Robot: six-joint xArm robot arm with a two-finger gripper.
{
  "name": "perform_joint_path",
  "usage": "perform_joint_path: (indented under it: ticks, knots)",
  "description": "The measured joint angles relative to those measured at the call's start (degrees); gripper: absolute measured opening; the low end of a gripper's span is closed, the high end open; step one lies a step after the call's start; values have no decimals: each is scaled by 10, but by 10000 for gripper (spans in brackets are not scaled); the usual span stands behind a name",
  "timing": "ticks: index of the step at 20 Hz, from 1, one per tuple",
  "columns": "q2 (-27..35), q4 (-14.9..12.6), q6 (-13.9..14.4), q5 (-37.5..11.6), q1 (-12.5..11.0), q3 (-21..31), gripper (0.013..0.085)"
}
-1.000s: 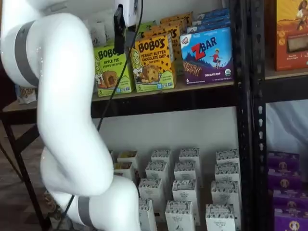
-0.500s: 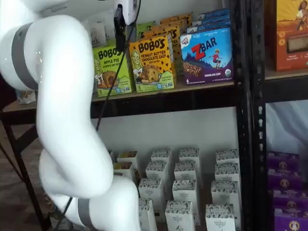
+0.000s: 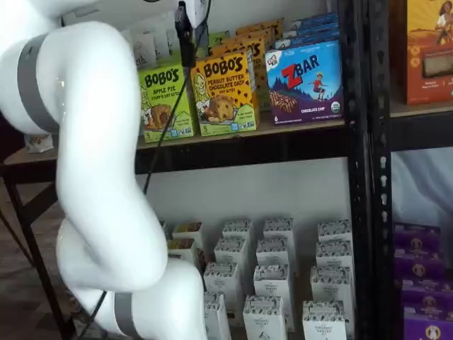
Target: Pick up the orange box on the top shelf, the fifth box from the left
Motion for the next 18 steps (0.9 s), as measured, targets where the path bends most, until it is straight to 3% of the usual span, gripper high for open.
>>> perform_joint_path:
  ticks: [9, 18]
  knots:
    - [3, -49, -6, -57, 11, 7, 850]
    - [60, -63, -11, 2, 9, -62, 850]
